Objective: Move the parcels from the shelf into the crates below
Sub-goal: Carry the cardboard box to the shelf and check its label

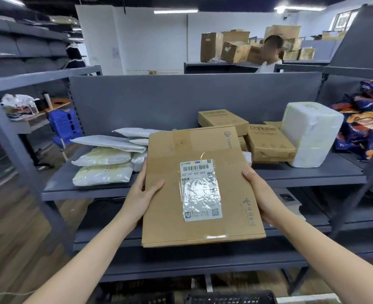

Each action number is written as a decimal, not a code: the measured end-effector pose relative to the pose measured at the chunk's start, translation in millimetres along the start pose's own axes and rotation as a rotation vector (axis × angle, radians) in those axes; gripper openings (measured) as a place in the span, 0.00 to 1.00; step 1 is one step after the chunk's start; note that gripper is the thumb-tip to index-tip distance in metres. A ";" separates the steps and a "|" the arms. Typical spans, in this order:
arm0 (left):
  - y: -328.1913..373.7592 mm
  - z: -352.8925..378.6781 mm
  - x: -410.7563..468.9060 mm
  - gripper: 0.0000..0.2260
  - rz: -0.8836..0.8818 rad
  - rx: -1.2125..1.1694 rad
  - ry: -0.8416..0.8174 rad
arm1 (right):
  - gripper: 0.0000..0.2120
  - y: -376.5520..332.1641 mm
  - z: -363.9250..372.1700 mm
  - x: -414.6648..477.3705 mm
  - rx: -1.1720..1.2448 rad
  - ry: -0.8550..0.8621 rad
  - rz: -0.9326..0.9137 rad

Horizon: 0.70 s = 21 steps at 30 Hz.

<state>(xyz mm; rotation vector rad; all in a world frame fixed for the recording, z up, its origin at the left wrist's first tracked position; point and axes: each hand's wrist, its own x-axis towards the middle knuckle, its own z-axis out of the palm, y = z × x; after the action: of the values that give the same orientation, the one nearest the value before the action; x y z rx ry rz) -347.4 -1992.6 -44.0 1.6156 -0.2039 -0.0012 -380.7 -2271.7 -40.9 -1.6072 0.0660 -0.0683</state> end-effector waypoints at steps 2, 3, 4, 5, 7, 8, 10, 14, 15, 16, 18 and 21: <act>-1.3 -3.3 -3.6 0.31 0.018 0.024 0.014 | 0.19 1.3 2.9 -1.6 -0.114 0.016 -0.020; -1.7 -4.6 -5.8 0.32 0.029 0.038 0.016 | 0.19 1.1 4.8 -3.4 -0.151 0.023 -0.029; -2.0 -5.9 -7.6 0.32 0.041 0.051 0.012 | 0.19 1.5 6.7 -5.5 -0.169 0.025 -0.032; -2.6 -6.9 -8.8 0.32 0.052 0.066 0.008 | 0.18 2.0 8.7 -7.7 -0.175 0.024 -0.032; -3.7 -8.7 -10.7 0.32 0.068 0.092 -0.007 | 0.18 4.3 12.9 -12.3 -0.174 0.018 -0.031; -4.6 -10.0 -11.4 0.32 0.072 0.102 -0.017 | 0.18 6.1 15.0 -14.8 -0.170 0.024 -0.030; -8.5 -13.3 -12.6 0.32 0.074 0.110 -0.035 | 0.18 9.4 20.2 -22.5 -0.170 0.040 -0.025; -20.9 -19.8 -16.9 0.32 0.038 0.097 -0.073 | 0.20 22.7 28.2 -37.9 -0.187 0.082 -0.008; -24.0 -20.3 -18.0 0.31 0.034 0.096 -0.087 | 0.21 26.5 29.0 -41.7 -0.182 0.092 -0.003; -27.6 -20.7 -18.7 0.30 0.028 0.095 -0.102 | 0.21 30.4 29.2 -45.7 -0.176 0.096 0.001; -35.1 -21.1 -19.9 0.30 0.015 0.093 -0.136 | 0.21 38.2 28.3 -54.4 -0.166 0.097 0.008; -47.2 -19.5 -22.2 0.31 0.000 0.105 -0.180 | 0.23 51.4 23.6 -67.5 -0.117 0.090 0.036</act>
<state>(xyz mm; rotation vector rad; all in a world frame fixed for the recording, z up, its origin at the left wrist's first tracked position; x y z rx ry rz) -360.7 -1968.4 -92.5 1.7211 -0.3471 -0.1383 -445.9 -2244.3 -93.4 -1.7193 0.1719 -0.1104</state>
